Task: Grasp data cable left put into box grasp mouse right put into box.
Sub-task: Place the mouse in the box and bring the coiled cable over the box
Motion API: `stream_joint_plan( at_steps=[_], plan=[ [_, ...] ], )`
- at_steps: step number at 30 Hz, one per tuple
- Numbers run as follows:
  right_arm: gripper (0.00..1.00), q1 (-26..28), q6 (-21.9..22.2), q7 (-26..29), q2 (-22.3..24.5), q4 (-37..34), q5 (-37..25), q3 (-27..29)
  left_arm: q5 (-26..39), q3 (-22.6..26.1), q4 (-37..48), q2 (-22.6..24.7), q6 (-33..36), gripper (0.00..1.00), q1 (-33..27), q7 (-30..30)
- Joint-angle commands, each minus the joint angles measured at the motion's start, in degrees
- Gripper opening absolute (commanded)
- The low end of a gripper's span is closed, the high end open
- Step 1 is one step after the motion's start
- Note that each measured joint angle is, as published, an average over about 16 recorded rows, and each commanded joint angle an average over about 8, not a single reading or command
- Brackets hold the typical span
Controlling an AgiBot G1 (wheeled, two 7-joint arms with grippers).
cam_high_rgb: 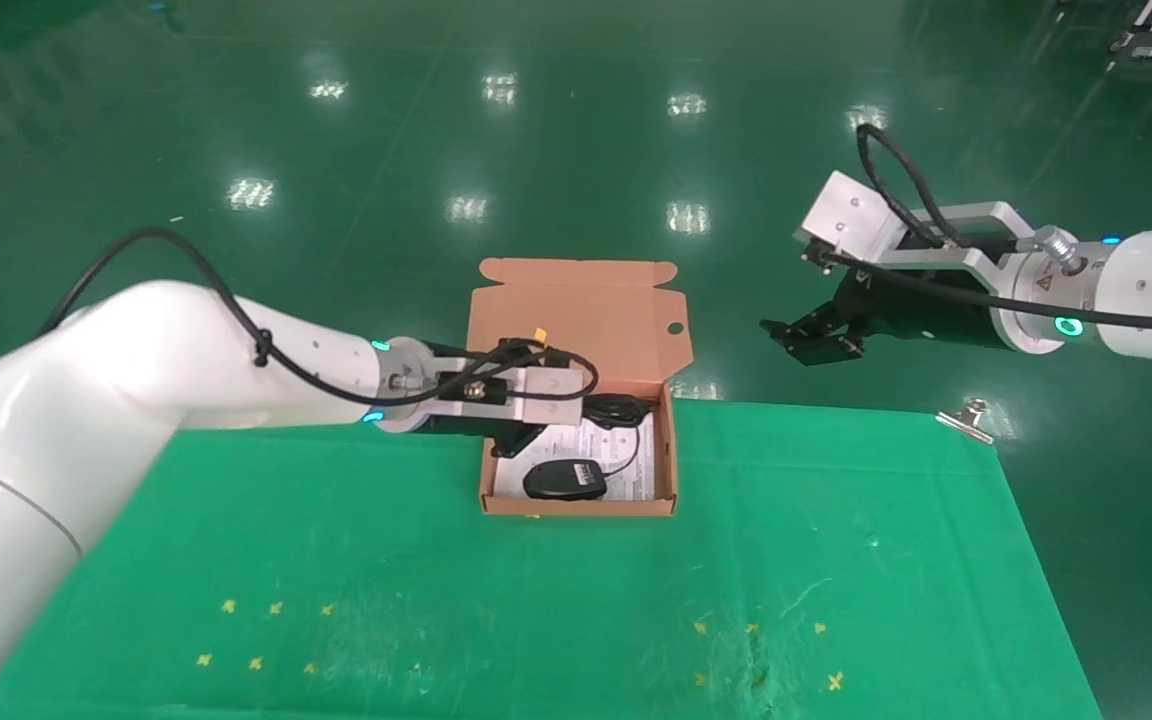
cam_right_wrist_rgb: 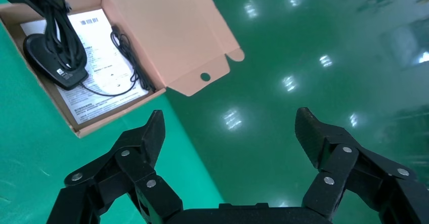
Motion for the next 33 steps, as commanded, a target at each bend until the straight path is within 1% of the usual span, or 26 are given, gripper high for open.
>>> stream_joint_plan(
  at_steps=[1, 8, 9, 16, 17, 27, 33],
  plan=[
    [1.00, 0.23, -0.33, 1.30, 1.13, 2.06, -0.65, 0.14, -0.74, 0.85, 1.05, 0.41, -1.46, 0.00, 0.49, 1.28],
    [1.00, 0.28, -1.49, 3.86, 3.62, 6.40, -2.08, 0.23, -3.56, 6.69, 0.05, 0.70, -7.02, 0.00, 1.46, 0.68],
    [1.00, 0.30, -1.61, 4.04, 3.80, 6.70, -2.23, 0.21, -4.00, 7.49, -0.20, 0.72, -7.71, 0.05, 1.45, 0.51],
    [1.00, 0.45, -2.04, 4.37, 4.37, 7.70, -2.86, 0.20, -6.00, 11.16, -1.18, 0.93, -10.92, 0.92, 1.38, -0.22],
    [1.00, 0.46, -2.07, 4.38, 4.40, 7.77, -2.89, 0.21, -6.12, 11.34, -1.22, 0.95, -11.09, 1.00, 1.40, -0.26],
    [1.00, 0.46, -2.05, 4.37, 4.20, 7.43, -2.83, 0.17, -5.92, 10.89, -1.42, 0.65, -10.68, 1.00, 1.34, -0.14],
    [1.00, 0.94, -1.34, 3.56, 3.65, 6.77, -2.97, 0.35, -7.37, 9.87, -3.55, -1.89, -10.02, 1.00, 0.36, -1.96]
  ],
)
